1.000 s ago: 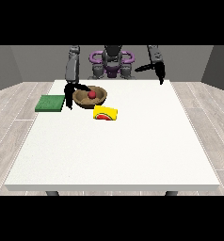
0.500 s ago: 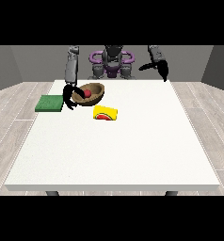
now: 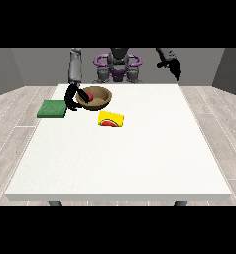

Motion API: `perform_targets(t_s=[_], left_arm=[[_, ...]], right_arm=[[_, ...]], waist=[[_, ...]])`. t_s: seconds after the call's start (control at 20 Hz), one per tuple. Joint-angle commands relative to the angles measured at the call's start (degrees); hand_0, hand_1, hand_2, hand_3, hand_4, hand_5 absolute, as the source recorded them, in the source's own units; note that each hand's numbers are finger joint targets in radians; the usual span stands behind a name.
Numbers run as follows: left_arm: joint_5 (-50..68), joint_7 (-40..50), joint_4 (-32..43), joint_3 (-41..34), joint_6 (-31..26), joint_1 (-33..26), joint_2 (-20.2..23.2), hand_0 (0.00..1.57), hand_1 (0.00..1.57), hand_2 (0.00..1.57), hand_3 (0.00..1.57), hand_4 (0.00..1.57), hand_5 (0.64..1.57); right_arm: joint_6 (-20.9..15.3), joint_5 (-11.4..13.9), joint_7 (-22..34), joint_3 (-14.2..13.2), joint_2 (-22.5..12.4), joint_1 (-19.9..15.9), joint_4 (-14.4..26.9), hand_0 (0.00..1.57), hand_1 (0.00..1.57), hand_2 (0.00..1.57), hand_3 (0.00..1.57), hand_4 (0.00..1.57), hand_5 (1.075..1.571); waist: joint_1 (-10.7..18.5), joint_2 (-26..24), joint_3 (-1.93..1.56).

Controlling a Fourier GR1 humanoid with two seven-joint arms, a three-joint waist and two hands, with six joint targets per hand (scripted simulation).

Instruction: Pick the cup and pour the ball into the bowl, then pick the bowl and place it on the pad

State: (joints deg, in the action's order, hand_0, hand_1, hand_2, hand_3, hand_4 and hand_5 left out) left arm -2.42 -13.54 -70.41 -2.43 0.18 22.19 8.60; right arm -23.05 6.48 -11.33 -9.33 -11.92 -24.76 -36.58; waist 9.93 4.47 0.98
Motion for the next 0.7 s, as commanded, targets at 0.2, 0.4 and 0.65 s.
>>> perform_targets(t_s=[0.2,0.4,0.65], left_arm=[[1.9,-1.0,9.3,-5.5,-0.7,-7.7,3.3,0.0,0.0,0.0,0.0,1.0,1.407],[1.9,-1.3,4.6,-4.4,-1.6,-7.8,2.8,0.0,0.0,0.0,0.0,1.0,1.41],[1.0,-1.7,2.1,-3.8,-0.1,-7.7,1.6,0.0,0.0,0.0,0.0,1.02,1.431]], right_arm=[[4.8,5.0,25.9,7.9,-1.2,-5.4,-5.8,1.57,1.57,1.57,0.87,0.8,1.564],[7.7,0.8,25.6,2.4,-5.6,-5.1,-7.9,1.57,1.57,1.57,0.72,0.8,1.569],[9.6,-0.2,27.2,-0.3,-9.3,-5.9,-10.2,1.57,1.57,1.57,0.73,0.78,1.571]], waist=[[-11.4,-13.9,-0.83],[-8.4,-9.5,-0.98],[-7.2,-6.3,-0.98]])
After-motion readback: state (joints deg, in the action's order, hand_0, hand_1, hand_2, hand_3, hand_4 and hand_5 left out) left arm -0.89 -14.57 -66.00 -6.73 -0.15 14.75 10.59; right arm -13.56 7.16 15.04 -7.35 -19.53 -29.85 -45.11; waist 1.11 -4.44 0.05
